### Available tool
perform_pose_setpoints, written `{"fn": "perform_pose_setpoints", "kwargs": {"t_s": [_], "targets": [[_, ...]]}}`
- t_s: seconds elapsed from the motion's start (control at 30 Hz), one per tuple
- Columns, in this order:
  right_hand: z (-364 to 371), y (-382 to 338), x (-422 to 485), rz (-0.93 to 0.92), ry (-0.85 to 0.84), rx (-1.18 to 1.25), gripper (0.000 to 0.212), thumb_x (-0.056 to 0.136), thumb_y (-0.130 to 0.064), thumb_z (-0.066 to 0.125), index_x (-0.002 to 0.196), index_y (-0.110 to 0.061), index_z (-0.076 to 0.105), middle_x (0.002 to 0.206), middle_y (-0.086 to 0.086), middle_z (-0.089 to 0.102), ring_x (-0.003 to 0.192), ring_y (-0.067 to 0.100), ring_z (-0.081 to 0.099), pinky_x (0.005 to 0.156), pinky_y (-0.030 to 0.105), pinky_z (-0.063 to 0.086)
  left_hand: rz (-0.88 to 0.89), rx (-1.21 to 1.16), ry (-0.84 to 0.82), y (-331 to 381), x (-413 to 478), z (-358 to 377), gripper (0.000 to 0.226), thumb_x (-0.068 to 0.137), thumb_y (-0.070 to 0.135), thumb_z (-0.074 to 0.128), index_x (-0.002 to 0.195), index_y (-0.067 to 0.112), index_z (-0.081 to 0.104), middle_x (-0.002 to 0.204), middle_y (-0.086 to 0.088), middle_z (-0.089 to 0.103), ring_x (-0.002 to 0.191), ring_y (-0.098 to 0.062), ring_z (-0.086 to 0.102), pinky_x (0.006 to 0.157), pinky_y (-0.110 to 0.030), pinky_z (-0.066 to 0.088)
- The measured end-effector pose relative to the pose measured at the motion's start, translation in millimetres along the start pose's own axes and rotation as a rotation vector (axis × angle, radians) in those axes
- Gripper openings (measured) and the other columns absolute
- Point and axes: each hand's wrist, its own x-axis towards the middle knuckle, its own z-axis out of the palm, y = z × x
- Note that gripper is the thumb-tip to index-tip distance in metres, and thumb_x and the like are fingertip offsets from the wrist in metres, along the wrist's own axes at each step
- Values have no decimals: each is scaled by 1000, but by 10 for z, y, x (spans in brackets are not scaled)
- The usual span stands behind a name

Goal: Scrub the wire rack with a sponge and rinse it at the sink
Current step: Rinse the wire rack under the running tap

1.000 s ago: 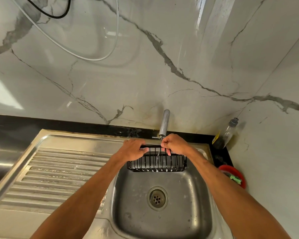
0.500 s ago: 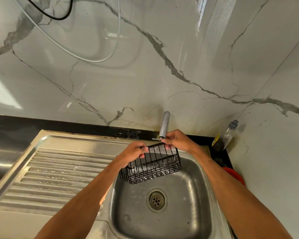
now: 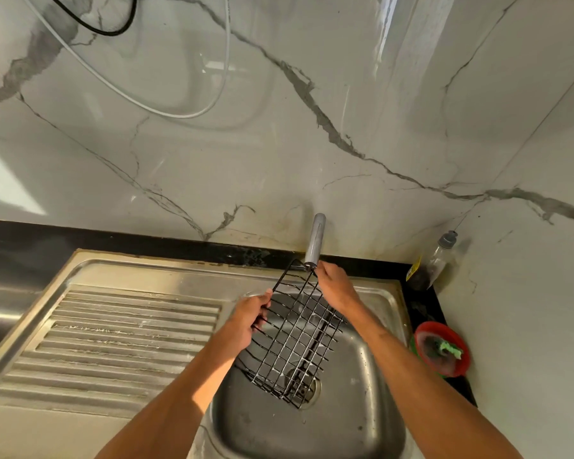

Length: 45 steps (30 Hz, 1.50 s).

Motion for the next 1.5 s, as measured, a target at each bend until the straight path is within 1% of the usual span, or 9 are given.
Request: {"fn": "perform_pose_setpoints", "kwargs": {"t_s": [0.1,0.17,0.23,0.3,0.4,0.53,0.97,1.33,1.5], "targets": [[242,41,-12,-83,257,-192,29,107,-31,37,95,-18,58,72,-8,53,56,2,49,51,15,42,-64,-41,38,-45,-49,80,27,96,36,66,85,12,62,68,0,51,51,-9,40,41,-22,33],[405,86,-37,-190,368,-346,37,107,-37,29,102,-17,60,93,-3,64,83,7,62,79,30,55,-105,-77,41,-63,-77,119,28,97,37,65,85,12,61,69,0,50,52,-10,37,41,-22,29],[527,110,-55,-210,370,-545,56,105,-46,15,128,-14,55,137,10,56,133,21,48,116,48,35,-106,-102,51,-84,-90,130,29,98,38,64,85,12,62,69,0,51,53,-10,36,44,-23,29],[569,122,-78,-217,309,-628,65,103,-51,9,150,-13,33,158,15,32,150,27,23,125,49,11,-111,-114,50,-104,-83,125,30,99,38,62,82,13,61,66,0,50,52,-10,35,45,-23,28],[620,142,-160,-316,218,-674,64,104,-50,9,160,-18,2,166,10,11,152,24,15,125,47,5,-134,-114,48,-151,-22,114,37,100,40,59,73,15,57,58,2,45,47,-10,31,41,-21,26],[719,147,-290,-406,97,-703,65,103,-53,3,158,-22,-9,165,4,-19,152,17,-17,124,43,-7,-154,-134,31,-253,79,109,40,101,45,55,73,17,56,56,1,41,44,-10,30,35,-19,25],[628,342,-422,-231,122,-613,65,105,-50,13,158,-19,-10,164,0,-22,149,9,-24,125,37,-7,-172,-228,35,-387,113,178,43,103,45,52,68,20,47,54,2,37,44,-11,28,37,-21,23],[579,260,-439,-325,70,-670,56,107,-44,19,158,-28,1,164,-5,-13,151,12,-16,124,37,-7,-228,-305,9,-436,113,48,51,102,51,50,62,20,46,51,2,38,38,-11,30,34,-16,25],[508,294,-409,-160,83,-690,60,107,-46,16,158,-23,-5,162,1,-21,150,17,-21,125,41,-4,-237,-358,8,-469,91,-1,49,103,49,50,64,19,47,49,2,39,32,-11,32,31,-17,26]]}}
